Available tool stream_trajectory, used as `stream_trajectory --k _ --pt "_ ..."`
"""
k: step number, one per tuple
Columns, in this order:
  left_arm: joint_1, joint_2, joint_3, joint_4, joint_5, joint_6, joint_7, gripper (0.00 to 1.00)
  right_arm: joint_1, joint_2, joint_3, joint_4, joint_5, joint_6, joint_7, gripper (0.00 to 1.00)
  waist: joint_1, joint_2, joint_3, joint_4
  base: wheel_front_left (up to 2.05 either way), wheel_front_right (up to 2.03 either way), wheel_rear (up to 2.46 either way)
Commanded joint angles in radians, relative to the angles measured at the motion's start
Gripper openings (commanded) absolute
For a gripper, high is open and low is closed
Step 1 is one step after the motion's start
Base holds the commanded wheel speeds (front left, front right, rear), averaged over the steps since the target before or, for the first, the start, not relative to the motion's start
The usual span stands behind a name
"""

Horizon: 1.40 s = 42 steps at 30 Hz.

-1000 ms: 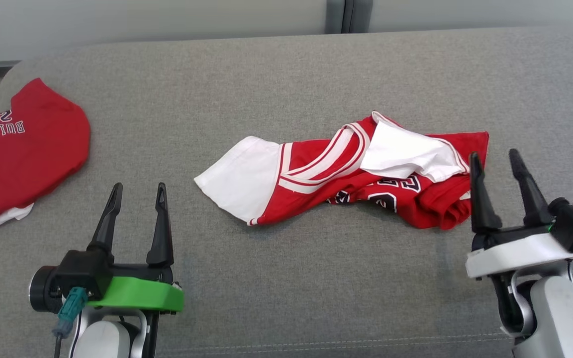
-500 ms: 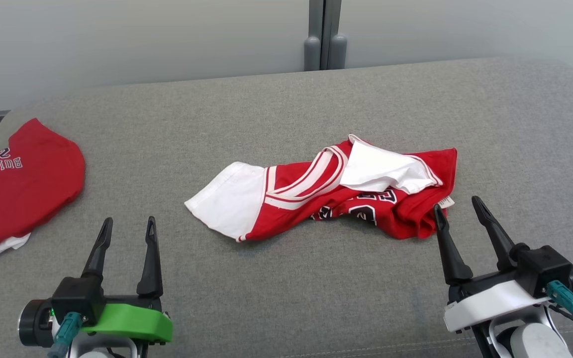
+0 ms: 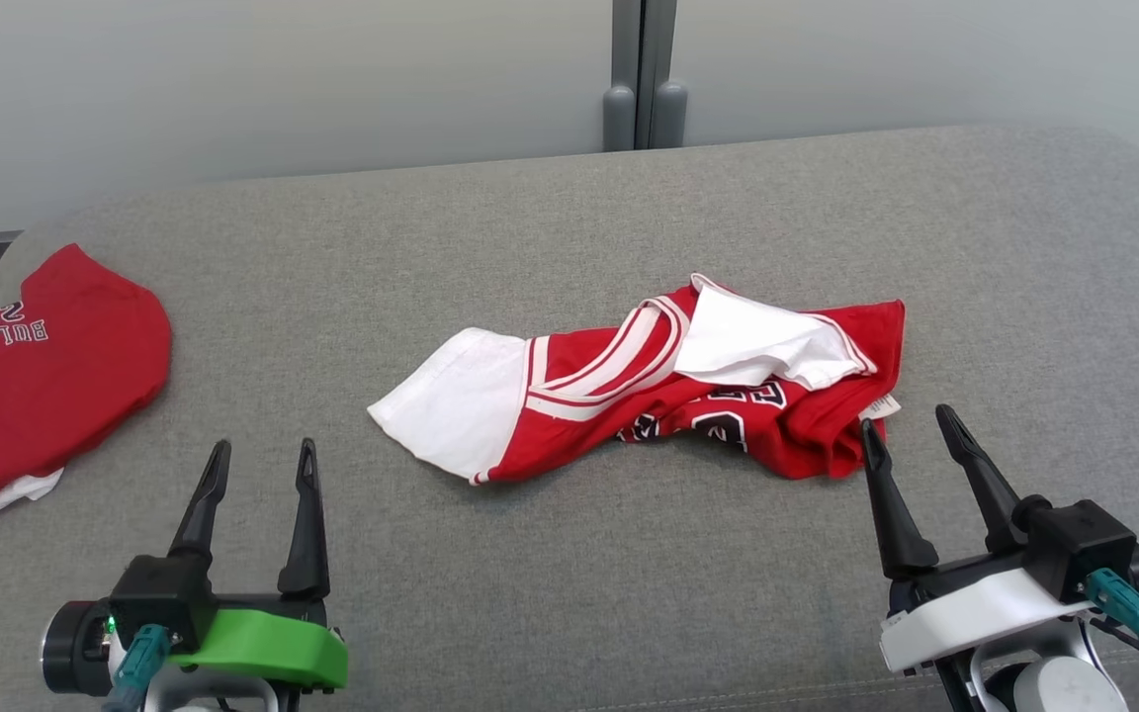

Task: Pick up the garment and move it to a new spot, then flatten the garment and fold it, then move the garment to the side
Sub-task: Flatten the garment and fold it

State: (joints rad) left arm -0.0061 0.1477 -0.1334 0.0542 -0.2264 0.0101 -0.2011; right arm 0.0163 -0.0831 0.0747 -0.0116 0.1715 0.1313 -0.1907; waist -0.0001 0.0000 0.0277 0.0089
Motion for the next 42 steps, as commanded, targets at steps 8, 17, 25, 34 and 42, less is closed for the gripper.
stream_trajectory --k 8,17,25,34,42 --pt "-0.143 -0.031 -0.139 -0.007 -0.003 -0.082 0.112 1.0 -0.01 0.002 -0.005 -0.017 -0.001 -0.001 0.006 1.0 0.0001 0.0 0.047 -0.028 0.0 0.0 0.0" --pt "-0.332 -0.087 -0.29 0.088 -0.122 -0.125 0.286 1.0 -0.073 0.008 0.017 0.007 0.011 -0.001 -0.017 1.0 0.0001 0.0 0.146 -0.14 0.0 0.0 0.0" --pt "-0.52 -0.094 -0.379 0.236 -0.235 -0.133 0.473 1.0 -0.138 0.021 0.055 0.057 0.038 -0.001 -0.054 1.0 0.0001 0.0 0.252 -0.256 0.0 0.0 0.0" --pt "-0.716 -0.093 -0.354 0.423 -0.306 -0.134 0.545 1.0 -0.194 0.03 0.077 0.098 0.066 -0.001 -0.074 1.0 0.0001 0.0 0.322 -0.329 0.0 0.0 0.0" --pt "-0.816 -0.087 -0.318 0.587 -0.326 -0.117 0.526 1.0 -0.208 0.032 0.081 0.083 0.096 -0.001 -0.075 1.0 0.0001 0.0 0.339 -0.352 0.0 0.0 0.0"
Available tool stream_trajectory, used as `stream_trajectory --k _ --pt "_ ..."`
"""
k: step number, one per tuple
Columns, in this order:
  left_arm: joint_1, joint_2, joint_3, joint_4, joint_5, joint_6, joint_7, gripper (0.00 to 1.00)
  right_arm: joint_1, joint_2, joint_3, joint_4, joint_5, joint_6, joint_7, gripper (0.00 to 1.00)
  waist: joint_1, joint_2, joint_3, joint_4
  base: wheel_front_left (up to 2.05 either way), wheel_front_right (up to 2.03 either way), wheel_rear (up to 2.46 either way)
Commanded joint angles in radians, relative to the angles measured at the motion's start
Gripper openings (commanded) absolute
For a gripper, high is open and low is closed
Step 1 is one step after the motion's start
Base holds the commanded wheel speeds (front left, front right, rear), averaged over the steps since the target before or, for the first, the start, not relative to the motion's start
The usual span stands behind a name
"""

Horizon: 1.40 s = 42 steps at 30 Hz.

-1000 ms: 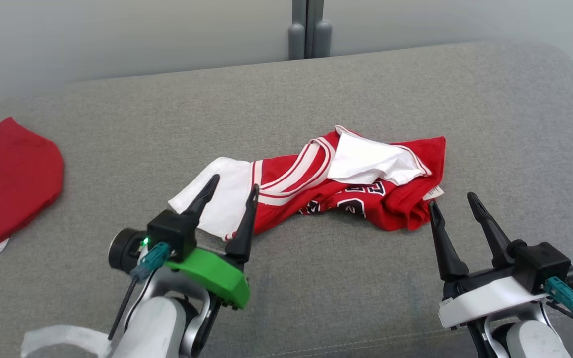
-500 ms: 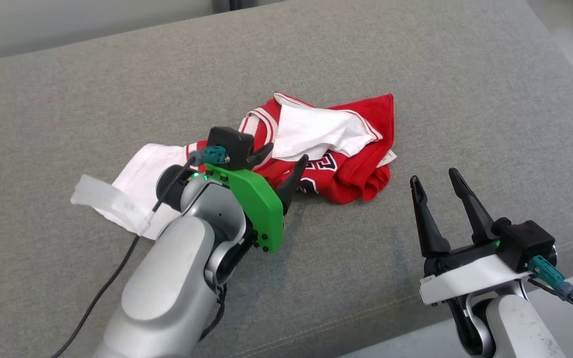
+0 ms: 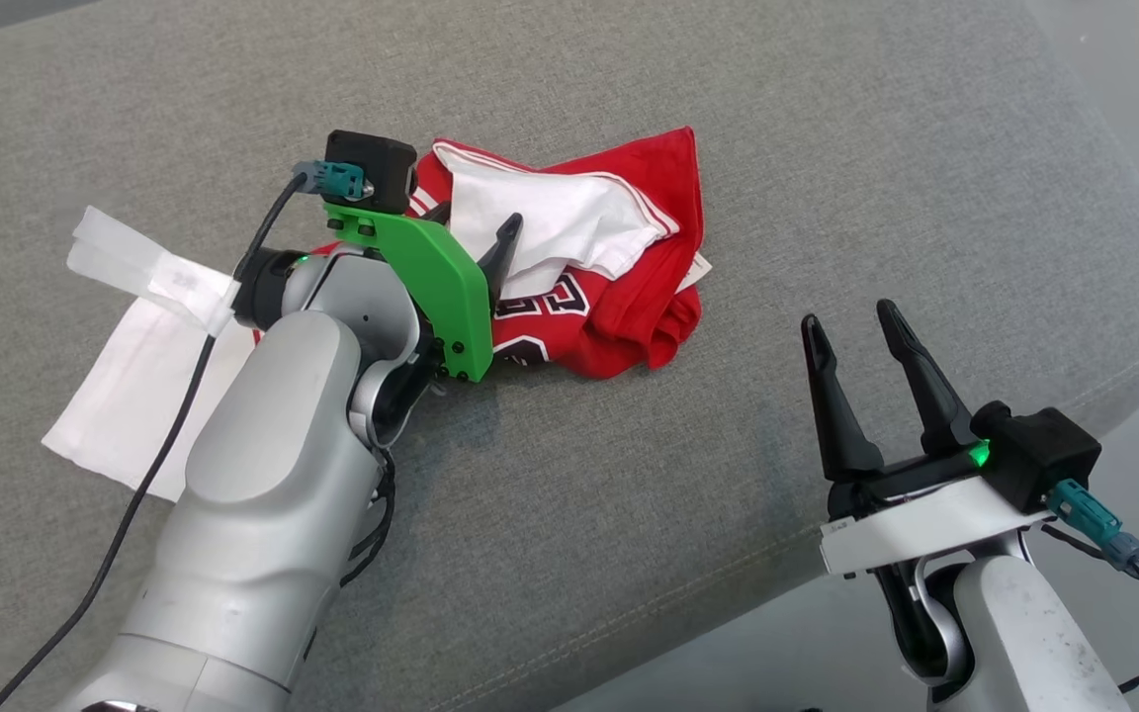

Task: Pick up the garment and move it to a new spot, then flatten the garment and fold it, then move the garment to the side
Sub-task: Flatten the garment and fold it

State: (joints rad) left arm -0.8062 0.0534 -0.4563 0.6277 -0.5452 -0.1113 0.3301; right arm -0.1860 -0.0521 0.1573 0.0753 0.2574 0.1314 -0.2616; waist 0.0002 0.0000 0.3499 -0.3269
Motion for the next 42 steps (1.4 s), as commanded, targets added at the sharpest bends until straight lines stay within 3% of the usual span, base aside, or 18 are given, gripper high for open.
stream_trajectory --k 1,6,7,8,9,14,19,23,32,37,42 --pt "-0.023 0.007 0.002 0.025 -0.008 0.002 -0.01 1.0 -0.005 0.001 -0.003 -0.006 0.013 -0.001 -0.004 1.0 -0.0002 0.0 0.018 -0.016 0.0 0.0 0.0" --pt "-0.037 0.002 -0.024 0.047 -0.036 -0.01 -0.035 1.0 -0.005 0.001 -0.009 -0.012 0.014 -0.001 -0.004 1.0 -0.0002 0.0 0.02 -0.006 0.0 0.0 0.0" --pt "-0.042 0.001 -0.036 0.042 -0.031 -0.011 -0.044 0.67 -0.006 0.001 -0.009 -0.012 0.015 -0.001 -0.004 1.0 -0.0002 0.0 0.021 -0.003 0.0 0.0 0.0" --pt "-0.045 0.001 -0.043 0.036 -0.034 -0.012 -0.057 0.24 -0.007 0.001 -0.01 -0.013 0.017 -0.001 -0.004 1.0 -0.0002 0.0 0.022 0.001 0.0 0.0 0.0" --pt "-0.047 0.002 -0.05 0.031 -0.036 -0.012 -0.066 0.0 -0.008 0.001 -0.012 -0.014 0.016 -0.001 -0.004 1.0 -0.0002 0.0 0.022 0.005 0.0 0.0 0.0" --pt "-0.038 0.005 -0.081 -0.035 -0.032 -0.017 -0.12 0.0 0.001 0.0 -0.029 -0.017 0.007 -0.001 -0.004 1.0 -0.0002 0.0 0.015 0.038 0.0 0.0 0.0" --pt "0.043 0.053 -0.075 -0.185 -0.037 -0.013 -0.179 0.0 0.016 0.0 -0.046 -0.023 -0.006 -0.001 -0.004 1.0 -0.0002 0.0 -0.003 0.085 0.0 0.0 0.0" --pt "0.162 0.118 -0.05 -0.361 -0.046 0.027 -0.19 0.0 0.03 0.0 -0.065 -0.026 -0.024 -0.001 -0.004 1.0 -0.0002 0.0 -0.022 0.135 0.0 0.0 0.0" --pt "0.456 0.265 0.067 -0.719 -0.081 0.17 -0.171 0.0 0.039 -0.015 -0.089 -0.029 -0.046 -0.001 -0.004 1.0 -0.0002 0.0 -0.039 0.235 0.0 0.0 0.0" --pt "0.566 0.3 0.149 -0.783 -0.121 0.231 -0.186 0.0 0.032 -0.026 -0.094 -0.026 -0.049 -0.001 -0.004 1.0 -0.0002 0.0 -0.046 0.27 0.0 0.0 0.0" --pt "0.646 0.307 0.197 -0.746 -0.185 0.251 -0.176 0.0 0.02 -0.04 -0.097 -0.021 -0.043 -0.001 0.003 1.0 -0.0002 0.0 -0.053 0.284 0.0 0.0 0.0"
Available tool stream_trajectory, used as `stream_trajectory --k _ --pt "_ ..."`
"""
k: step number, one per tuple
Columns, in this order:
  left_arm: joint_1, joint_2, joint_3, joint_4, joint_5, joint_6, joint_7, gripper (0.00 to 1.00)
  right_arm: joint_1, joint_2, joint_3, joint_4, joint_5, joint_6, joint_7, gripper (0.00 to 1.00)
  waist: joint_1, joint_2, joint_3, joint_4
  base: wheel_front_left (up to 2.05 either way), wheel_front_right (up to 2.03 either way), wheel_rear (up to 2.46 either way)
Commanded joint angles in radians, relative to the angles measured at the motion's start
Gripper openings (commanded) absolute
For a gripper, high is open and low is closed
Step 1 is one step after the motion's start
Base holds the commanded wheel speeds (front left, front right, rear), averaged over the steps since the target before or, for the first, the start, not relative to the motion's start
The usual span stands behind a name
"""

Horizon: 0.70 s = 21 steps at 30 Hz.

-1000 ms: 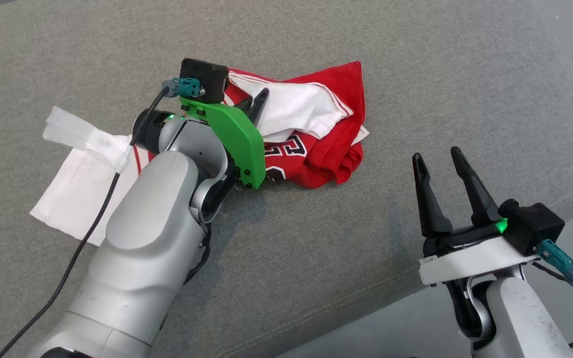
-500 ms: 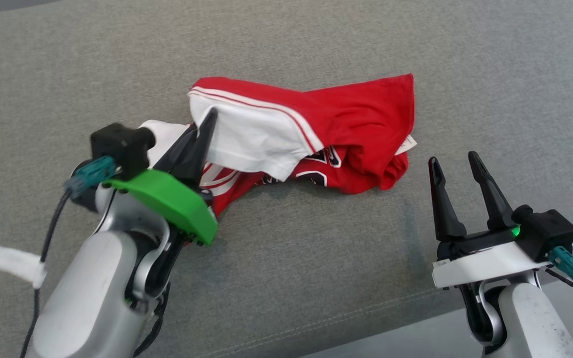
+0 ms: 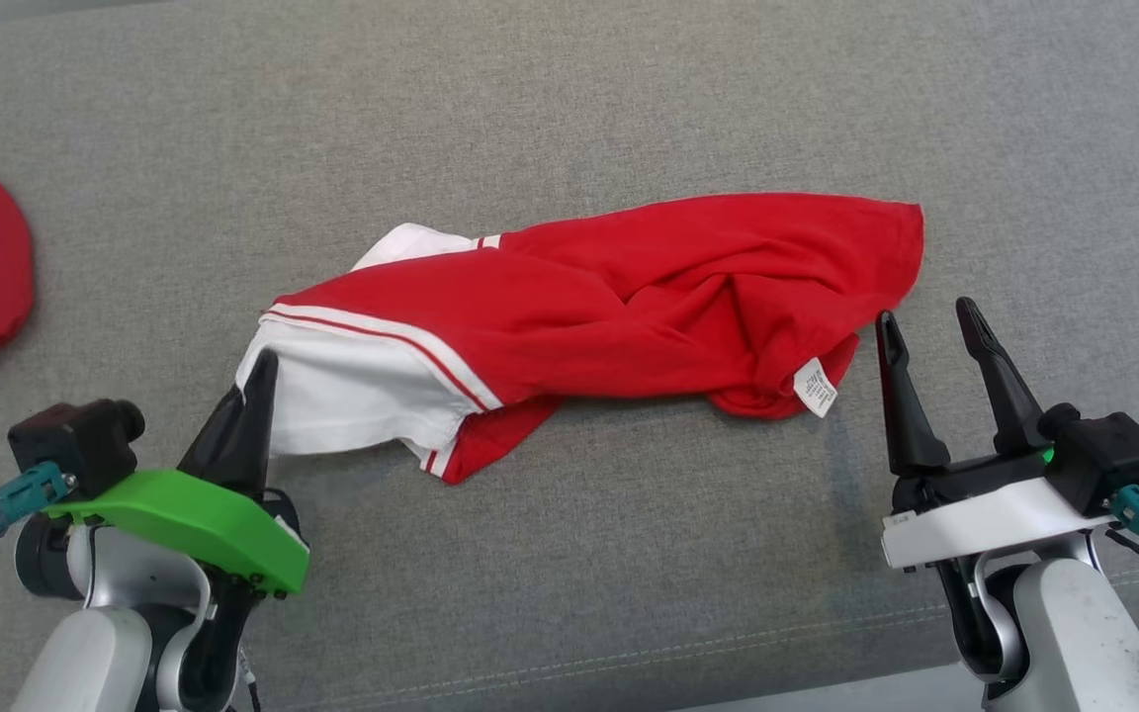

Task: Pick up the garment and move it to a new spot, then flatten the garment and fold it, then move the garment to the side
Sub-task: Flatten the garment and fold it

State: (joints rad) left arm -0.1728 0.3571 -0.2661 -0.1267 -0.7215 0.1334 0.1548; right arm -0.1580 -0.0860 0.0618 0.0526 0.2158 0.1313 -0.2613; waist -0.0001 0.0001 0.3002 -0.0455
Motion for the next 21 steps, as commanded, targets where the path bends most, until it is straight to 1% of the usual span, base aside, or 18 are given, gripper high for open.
stream_trajectory --k 1,4,8,12,14,17,18,19,20,21 --pt "0.018 -0.004 0.016 0.023 -0.022 0.007 -0.009 0.0 -0.009 -0.008 -0.004 0.002 0.001 -0.001 0.003 1.0 0.0001 -0.0001 -0.003 0.003 0.0 0.0 0.0" --pt "0.033 -0.016 0.048 0.082 -0.049 0.009 -0.035 0.0 -0.005 -0.011 -0.02 0.006 -0.001 -0.001 0.003 1.0 0.0001 -0.0001 -0.004 0.003 0.0 0.0 0.0" --pt "0.034 -0.016 0.089 0.164 -0.064 0.019 -0.071 0.0 -0.003 -0.012 -0.041 0.014 -0.004 -0.001 0.003 1.0 0.0001 -0.0001 -0.011 0.003 0.0 0.0 0.0" --pt "0.037 -0.017 0.106 0.221 -0.074 0.026 -0.081 0.0 -0.005 -0.011 -0.049 0.021 -0.007 -0.001 0.002 1.0 0.0001 -0.0001 -0.022 0.0 0.0 0.0 0.0" --pt "0.042 -0.022 0.11 0.252 -0.083 0.022 -0.084 0.0 -0.005 -0.012 -0.057 0.027 -0.006 -0.001 0.003 1.0 0.0001 -0.0001 -0.029 -0.002 0.0 0.0 0.0" --pt "0.042 -0.037 0.097 0.284 -0.097 0.0 -0.085 0.0 0.001 -0.01 -0.064 0.035 -0.004 -0.001 0.003 1.0 0.0001 -0.0001 -0.044 -0.002 0.0 0.0 0.0" --pt "0.04 -0.045 0.094 0.289 -0.102 -0.008 -0.091 0.13 0.003 -0.01 -0.066 0.037 -0.004 -0.001 0.003 1.0 0.0001 -0.0001 -0.048 -0.001 0.0 0.0 0.0" --pt "0.039 -0.048 0.092 0.293 -0.101 -0.011 -0.099 0.9 0.005 -0.01 -0.068 0.04 -0.003 -0.001 0.002 1.0 0.0001 -0.0001 -0.054 0.0 0.0 0.0 0.0" --pt "0.039 -0.051 0.086 0.297 -0.096 -0.016 -0.104 1.0 0.007 -0.009 -0.07 0.04 -0.003 -0.001 0.002 1.0 0.0001 -0.0001 -0.059 0.001 0.0 0.0 0.0" --pt "0.038 -0.055 0.081 0.297 -0.089 -0.02 -0.112 1.0 0.007 -0.009 -0.07 0.04 -0.003 -0.001 0.002 1.0 0.0001 -0.0001 -0.064 0.002 0.0 0.0 0.0"
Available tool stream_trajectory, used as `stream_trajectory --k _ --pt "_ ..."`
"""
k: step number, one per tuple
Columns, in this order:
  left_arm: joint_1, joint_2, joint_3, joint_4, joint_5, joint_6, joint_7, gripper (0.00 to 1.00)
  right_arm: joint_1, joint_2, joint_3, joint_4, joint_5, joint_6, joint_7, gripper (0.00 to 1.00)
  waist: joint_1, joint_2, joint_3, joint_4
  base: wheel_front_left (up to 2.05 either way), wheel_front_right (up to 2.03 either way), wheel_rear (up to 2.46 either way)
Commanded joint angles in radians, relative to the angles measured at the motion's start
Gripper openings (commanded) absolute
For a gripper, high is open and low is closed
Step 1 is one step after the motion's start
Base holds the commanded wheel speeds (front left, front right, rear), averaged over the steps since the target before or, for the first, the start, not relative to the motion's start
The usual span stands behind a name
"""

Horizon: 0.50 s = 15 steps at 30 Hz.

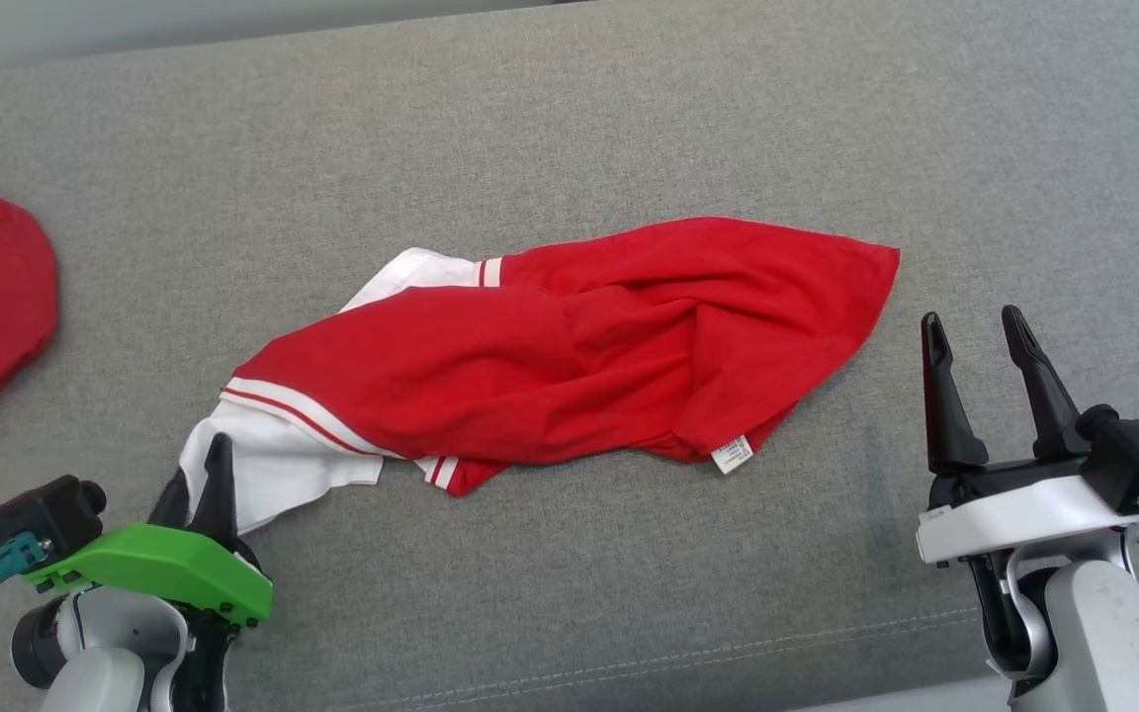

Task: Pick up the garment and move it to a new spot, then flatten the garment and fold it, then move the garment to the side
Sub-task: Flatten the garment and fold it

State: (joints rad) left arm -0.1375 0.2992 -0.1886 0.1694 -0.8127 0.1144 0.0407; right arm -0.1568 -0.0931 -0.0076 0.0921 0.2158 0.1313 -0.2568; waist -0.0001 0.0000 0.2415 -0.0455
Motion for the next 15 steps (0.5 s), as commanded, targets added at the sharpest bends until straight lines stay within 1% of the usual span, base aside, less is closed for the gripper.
stream_trajectory --k 1,3,6,11,15 --pt "-0.002 0.0 0.006 -0.004 0.013 0.0 -0.022 1.0 0.006 -0.001 0.0 0.0 -0.005 -0.001 -0.002 1.0 0.0001 0.0 -0.01 0.002 0.0 0.0 0.0" --pt "-0.003 -0.007 0.003 -0.009 0.036 0.009 -0.055 1.0 0.006 -0.003 0.0 -0.001 -0.008 -0.001 -0.002 1.0 0.0001 0.0 -0.021 0.003 0.0 0.0 0.0" --pt "-0.001 -0.012 0.006 -0.027 0.074 0.037 -0.115 1.0 0.009 -0.008 0.0 -0.006 -0.013 -0.001 0.0 1.0 0.0001 0.0 -0.042 0.005 0.0 0.0 0.0" --pt "0.0 0.009 0.003 -0.071 0.168 0.094 -0.194 1.0 0.015 -0.012 0.0 -0.015 -0.023 -0.001 0.006 1.0 0.0001 0.0 -0.078 0.009 0.0 0.0 0.0" --pt "-0.012 0.021 -0.019 -0.117 0.243 0.121 -0.242 1.0 0.023 -0.019 0.01 -0.019 -0.032 -0.001 0.008 1.0 0.0001 0.0 -0.107 0.013 0.0 0.0 0.0"
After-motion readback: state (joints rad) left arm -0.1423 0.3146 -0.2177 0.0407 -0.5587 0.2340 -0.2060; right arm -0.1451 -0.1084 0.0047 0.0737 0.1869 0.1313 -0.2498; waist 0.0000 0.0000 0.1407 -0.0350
